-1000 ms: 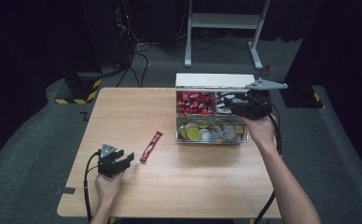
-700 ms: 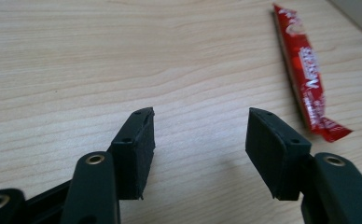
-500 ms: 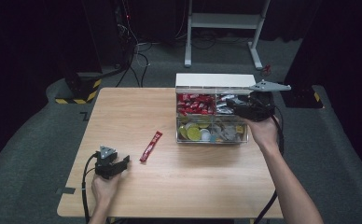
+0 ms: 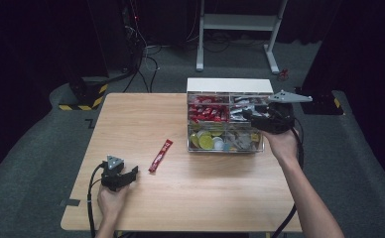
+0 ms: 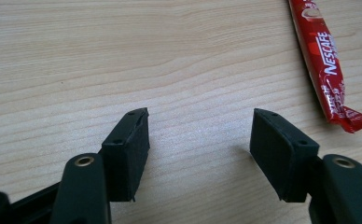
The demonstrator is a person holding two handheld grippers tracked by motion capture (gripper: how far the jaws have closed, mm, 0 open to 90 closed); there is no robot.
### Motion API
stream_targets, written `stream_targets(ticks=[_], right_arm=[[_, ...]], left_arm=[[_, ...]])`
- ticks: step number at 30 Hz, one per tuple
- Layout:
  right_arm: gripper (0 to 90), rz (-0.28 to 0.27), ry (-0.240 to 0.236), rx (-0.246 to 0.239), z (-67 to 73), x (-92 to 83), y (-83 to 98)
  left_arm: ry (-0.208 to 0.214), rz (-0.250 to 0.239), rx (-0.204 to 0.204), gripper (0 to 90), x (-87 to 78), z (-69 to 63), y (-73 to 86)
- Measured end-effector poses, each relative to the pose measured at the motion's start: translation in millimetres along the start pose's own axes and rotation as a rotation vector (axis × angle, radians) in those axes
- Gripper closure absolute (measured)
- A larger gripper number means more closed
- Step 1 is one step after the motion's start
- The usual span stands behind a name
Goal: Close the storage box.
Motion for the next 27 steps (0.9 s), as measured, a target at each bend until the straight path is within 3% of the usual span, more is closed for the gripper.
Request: stream_targets(ticks=[27], right_arm=[[45.7,0.035,-0.018,0.015,-0.3,-0.4,22.8]], left_arm=[[-0.005,0.003,0.003,38.1,0.4,-1.1,0.1]])
Point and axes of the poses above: each handheld gripper's, and its own axes: x roughly forward along the jaws, y roughly out of its underside, z roughly to its left, the point moved 1 cm from there along x, roughly forward along the jaws, and after that the axes turned 13 degrees about y, right-handed, at the moved point
